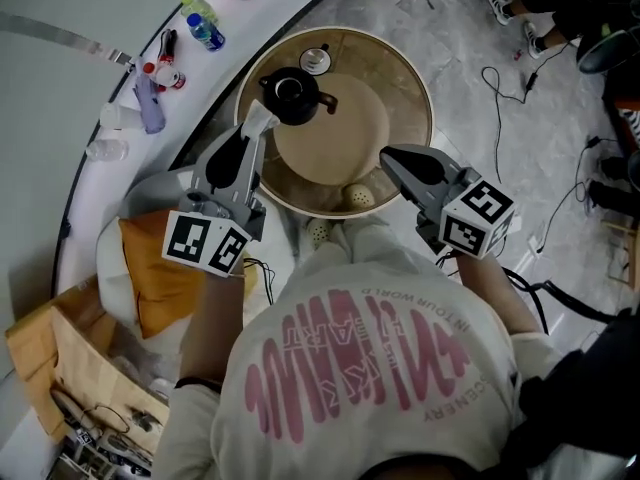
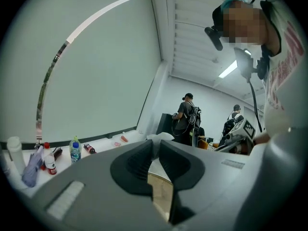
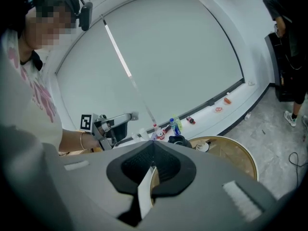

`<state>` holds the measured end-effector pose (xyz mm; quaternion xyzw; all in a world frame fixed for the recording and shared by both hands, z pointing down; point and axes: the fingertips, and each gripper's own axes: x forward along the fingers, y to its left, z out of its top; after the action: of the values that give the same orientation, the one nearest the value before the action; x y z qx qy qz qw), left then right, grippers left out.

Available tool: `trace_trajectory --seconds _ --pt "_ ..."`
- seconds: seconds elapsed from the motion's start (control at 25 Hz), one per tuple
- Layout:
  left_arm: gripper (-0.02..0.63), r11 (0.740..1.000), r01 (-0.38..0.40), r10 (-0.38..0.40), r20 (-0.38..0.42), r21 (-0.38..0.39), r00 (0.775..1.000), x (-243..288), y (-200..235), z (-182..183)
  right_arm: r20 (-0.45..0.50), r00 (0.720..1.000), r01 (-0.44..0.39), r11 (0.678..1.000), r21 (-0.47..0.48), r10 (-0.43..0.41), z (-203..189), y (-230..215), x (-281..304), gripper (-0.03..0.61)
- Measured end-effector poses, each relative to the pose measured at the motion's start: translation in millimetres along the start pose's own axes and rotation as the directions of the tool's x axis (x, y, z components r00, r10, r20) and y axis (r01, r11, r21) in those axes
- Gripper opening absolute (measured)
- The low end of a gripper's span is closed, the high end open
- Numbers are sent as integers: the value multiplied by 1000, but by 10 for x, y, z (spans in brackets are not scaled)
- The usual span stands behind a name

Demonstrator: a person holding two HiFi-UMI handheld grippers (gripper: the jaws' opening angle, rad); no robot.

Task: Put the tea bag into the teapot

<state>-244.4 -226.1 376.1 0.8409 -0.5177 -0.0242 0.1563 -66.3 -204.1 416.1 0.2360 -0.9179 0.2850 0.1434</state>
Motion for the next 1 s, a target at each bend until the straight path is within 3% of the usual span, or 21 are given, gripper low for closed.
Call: trace_trajectory --seconds 0.44,0.76,1.0 --pt "57 995 -91 95 -139 40 986 686 325 -665 -21 1000 -5 996 86 7 -28 -698 -134 6" --pt "57 984 -160 175 -265 77 948 985 603 -1163 -27 999 40 991 130 -37 -93 -1162 -325 6" --pt "57 975 -215 222 -365 58 904 1113 738 -1514 -38 998 47 987 151 -41 -150 -1386 -389 6"
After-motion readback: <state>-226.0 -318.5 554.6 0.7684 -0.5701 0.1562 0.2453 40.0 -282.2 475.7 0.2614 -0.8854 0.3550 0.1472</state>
